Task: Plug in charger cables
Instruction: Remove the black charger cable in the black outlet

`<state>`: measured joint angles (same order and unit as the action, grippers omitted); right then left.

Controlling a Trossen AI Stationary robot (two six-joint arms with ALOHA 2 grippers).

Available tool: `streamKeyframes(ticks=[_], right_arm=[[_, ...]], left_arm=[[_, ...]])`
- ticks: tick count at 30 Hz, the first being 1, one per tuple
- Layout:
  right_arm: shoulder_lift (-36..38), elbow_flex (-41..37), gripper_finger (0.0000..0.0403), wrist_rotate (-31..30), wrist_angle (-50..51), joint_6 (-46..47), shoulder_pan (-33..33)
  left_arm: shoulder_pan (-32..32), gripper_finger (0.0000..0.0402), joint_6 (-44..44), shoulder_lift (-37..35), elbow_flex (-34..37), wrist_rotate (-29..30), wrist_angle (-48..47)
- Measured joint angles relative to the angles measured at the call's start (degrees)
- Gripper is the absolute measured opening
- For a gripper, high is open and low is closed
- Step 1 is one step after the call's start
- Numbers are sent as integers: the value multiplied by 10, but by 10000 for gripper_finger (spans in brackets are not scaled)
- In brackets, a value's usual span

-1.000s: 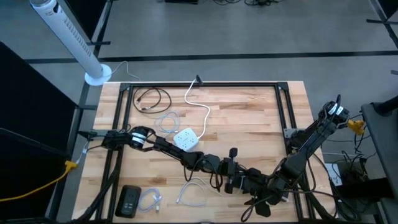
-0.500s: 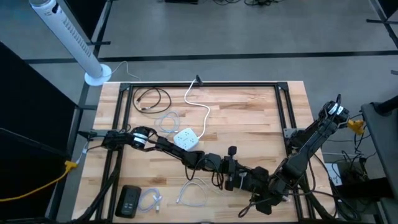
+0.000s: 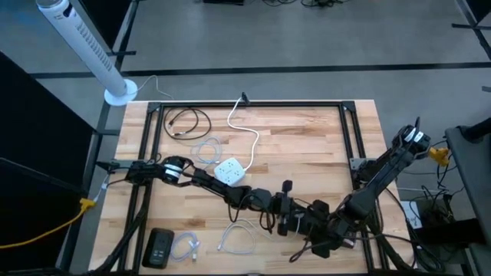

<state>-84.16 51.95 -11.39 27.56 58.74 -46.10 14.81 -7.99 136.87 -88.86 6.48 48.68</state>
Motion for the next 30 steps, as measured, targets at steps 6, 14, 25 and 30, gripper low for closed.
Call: streamKeyframes(ticks=[6,14,25,30], right_arm=[[-31,-1,199,44,-55,-56,26],[-34,-1,199,53,-76,-106,44],[-35,-1,199,45,-90,-151,64],[-35,-1,199,42,-88,-150,65]], left_arm=[[1,0,0,-1,0,-13,7],[1,0,1,-1,0,-26,19],[-5,0,22,-6,-1,-45,33],[-27,0,112,-11,-1,-122,28]])
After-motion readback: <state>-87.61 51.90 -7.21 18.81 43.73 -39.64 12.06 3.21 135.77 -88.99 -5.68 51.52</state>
